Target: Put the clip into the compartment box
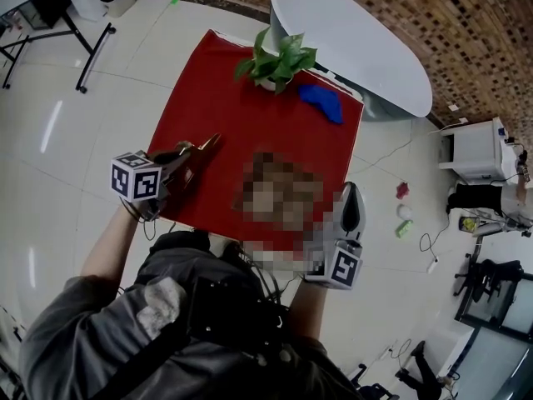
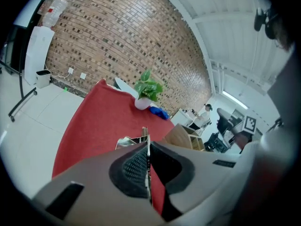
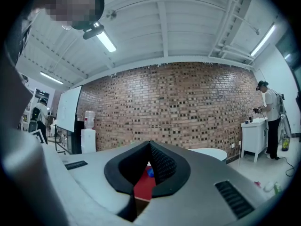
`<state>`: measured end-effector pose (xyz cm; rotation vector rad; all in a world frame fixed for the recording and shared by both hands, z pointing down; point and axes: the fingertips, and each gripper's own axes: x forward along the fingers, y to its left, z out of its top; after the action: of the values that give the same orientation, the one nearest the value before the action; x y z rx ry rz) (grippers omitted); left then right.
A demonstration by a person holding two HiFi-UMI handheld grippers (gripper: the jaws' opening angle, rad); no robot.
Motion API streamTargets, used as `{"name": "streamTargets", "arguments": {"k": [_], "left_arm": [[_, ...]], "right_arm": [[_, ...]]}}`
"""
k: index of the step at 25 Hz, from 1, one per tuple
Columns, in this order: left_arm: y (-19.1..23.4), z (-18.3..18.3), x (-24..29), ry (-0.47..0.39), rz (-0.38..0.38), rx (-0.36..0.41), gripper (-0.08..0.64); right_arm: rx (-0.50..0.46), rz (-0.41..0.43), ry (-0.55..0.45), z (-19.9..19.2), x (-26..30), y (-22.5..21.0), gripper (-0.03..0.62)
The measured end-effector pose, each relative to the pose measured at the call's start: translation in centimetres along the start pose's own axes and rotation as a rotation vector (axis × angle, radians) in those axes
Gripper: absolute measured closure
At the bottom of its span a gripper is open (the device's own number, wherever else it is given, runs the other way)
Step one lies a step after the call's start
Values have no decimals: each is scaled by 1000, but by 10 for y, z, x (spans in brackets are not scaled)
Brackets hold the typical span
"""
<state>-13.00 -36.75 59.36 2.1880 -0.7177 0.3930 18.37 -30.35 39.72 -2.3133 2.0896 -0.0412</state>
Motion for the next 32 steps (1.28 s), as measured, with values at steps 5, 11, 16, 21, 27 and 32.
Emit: {"name": "streamTargets", "arguments": {"k": [5, 11, 16, 21, 27, 32], "left_arm": [[-57, 40, -27, -139, -64, 79, 548], [-140, 96, -68, -341, -132, 201, 546], [-210, 121, -106, -475, -143, 330, 546], [-255, 118, -122, -529, -154, 368, 546], [-287, 99, -115, -528, -151, 365, 546], [-307, 89, -109, -533, -155, 374, 546]], "right_arm": [[1, 19, -21, 9, -7, -6, 578], [-3, 49, -47, 25, -25, -21, 580], [-2, 57, -69, 39, -47, -42, 578], [12, 59, -93, 53, -72, -63, 578], [16, 59, -100, 61, -96, -90, 580], [21, 52, -101, 61, -114, -106, 580]]}}
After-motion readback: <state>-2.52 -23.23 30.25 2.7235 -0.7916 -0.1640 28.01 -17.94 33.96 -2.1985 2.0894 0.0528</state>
